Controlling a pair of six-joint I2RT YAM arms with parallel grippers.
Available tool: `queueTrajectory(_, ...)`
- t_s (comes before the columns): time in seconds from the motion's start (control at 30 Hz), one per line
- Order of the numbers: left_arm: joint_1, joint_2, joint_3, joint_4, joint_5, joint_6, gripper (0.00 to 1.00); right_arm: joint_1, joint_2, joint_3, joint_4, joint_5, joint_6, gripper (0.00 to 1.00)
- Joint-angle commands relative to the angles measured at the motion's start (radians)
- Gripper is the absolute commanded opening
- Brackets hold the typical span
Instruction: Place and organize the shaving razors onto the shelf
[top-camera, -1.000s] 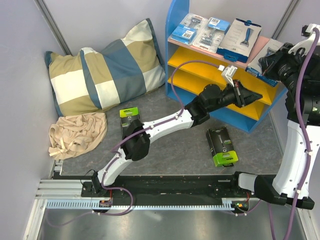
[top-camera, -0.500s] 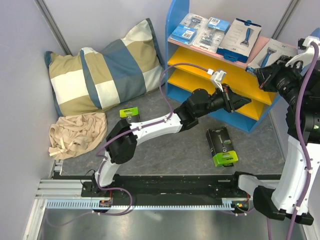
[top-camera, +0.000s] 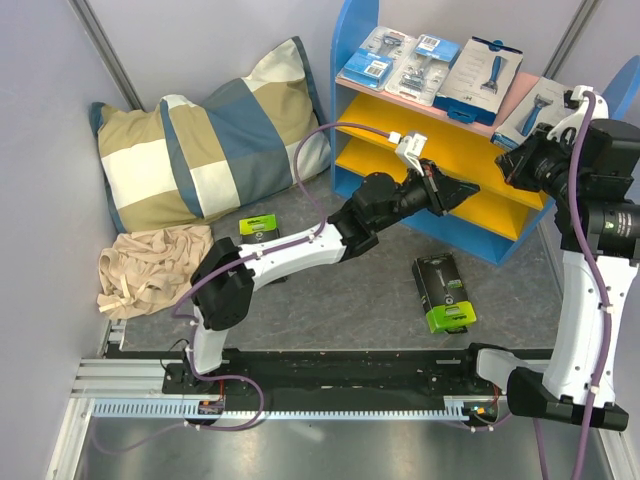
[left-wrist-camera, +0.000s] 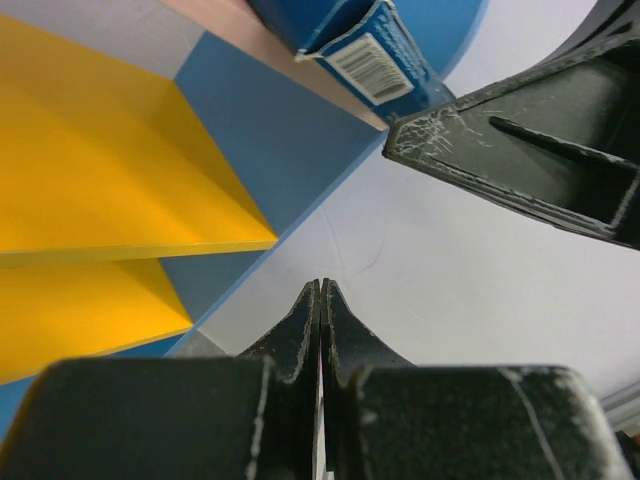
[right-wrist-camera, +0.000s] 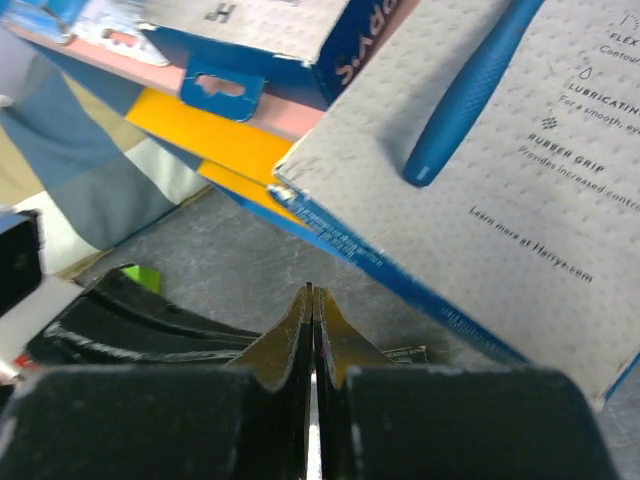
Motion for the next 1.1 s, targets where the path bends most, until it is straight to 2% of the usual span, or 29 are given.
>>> queueTrajectory(0.0, 0.02, -0.087, -0.036, 0.036, -0.032, 0.046, 0.02, -0.005, 0.028, 0.006, 0.014, 0.094, -0.024, 0.07)
queueTrajectory(0.63, 0.064, -0.173, -0.16, 0.047, -0.041, 0.059, 0.02, -0.005, 0.114, 0.055, 0.009, 0.203, -0.053, 0.07)
queueTrajectory(0.87, 0.076, -0.228, -0.22, 0.012, -0.045, 0.112, 0.02, -0.005, 0.106, 0.047, 0.011, 0.143, -0.058, 0.07)
queueTrajectory(0.97, 0.092, -0.277, -0.272, -0.023, -0.046, 0.134, 0.08, -0.001, 0.083, 0.018, 0.025, 0.076, -0.056, 0.07)
queueTrajectory(1.0, 0.096, -0.303, -0.286, -0.033, -0.045, 0.143, 0.13, 0.0, 0.069, -0.005, 0.032, 0.051, -0.054, 0.07)
queueTrajectory(1.07, 0.112, -0.329, -0.327, -0.057, -0.041, 0.166, 0.19, 0.009, 0.051, -0.026, 0.043, 0.03, -0.051, 0.07)
